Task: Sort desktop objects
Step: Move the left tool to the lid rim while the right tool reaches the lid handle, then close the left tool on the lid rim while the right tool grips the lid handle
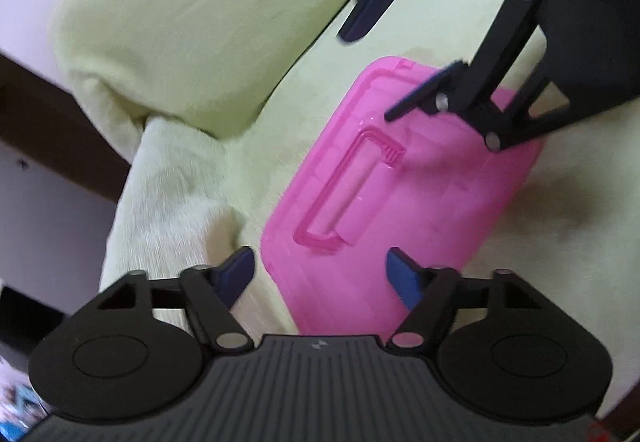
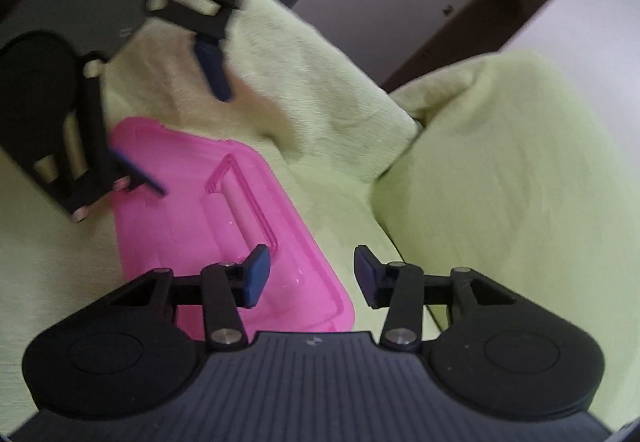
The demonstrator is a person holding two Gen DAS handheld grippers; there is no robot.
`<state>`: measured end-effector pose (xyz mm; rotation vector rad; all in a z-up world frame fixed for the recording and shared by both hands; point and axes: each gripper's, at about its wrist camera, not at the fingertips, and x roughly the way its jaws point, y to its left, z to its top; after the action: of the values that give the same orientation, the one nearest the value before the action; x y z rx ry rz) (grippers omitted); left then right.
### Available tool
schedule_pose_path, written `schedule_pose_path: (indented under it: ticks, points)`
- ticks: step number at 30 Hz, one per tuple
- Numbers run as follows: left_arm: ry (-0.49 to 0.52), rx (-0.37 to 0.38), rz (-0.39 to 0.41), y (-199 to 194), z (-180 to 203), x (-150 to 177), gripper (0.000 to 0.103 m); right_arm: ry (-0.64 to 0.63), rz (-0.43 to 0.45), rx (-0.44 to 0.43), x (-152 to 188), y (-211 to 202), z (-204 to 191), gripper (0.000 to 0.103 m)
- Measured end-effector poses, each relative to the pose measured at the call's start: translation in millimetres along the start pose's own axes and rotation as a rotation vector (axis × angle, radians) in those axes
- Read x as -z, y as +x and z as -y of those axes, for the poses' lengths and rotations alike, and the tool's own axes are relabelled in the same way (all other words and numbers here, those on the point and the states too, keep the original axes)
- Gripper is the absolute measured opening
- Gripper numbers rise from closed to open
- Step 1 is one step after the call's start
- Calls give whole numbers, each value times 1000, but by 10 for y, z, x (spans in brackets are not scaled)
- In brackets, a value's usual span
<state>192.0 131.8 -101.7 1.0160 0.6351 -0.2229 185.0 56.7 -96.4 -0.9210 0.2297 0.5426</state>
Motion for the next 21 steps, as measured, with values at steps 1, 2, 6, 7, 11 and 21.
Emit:
schedule_pose_path:
  ticks: [1,2,6,7,11,21]
  points:
    - [15,-7,2,62,-10,-9,64,-18,1,-5,-7,38,-25,38]
    - [25,-10,6,98,-10,-19,63,-34,1,-8,-18,75,-45,34]
    - [67,-35,26,204,-8,-28,62,-107,-7,-13,-41,235,-127,27]
    - [73,-39,31,235,-13,-20,62,-123,-14,-21,-42,278,-146,27]
    - [81,-31,72,352,-46,39,59,-170,-6,-31,-59,379,-196,27]
    - [85,9,96,566,-113,74,44,-272,-20,2,-19,601,-285,17]
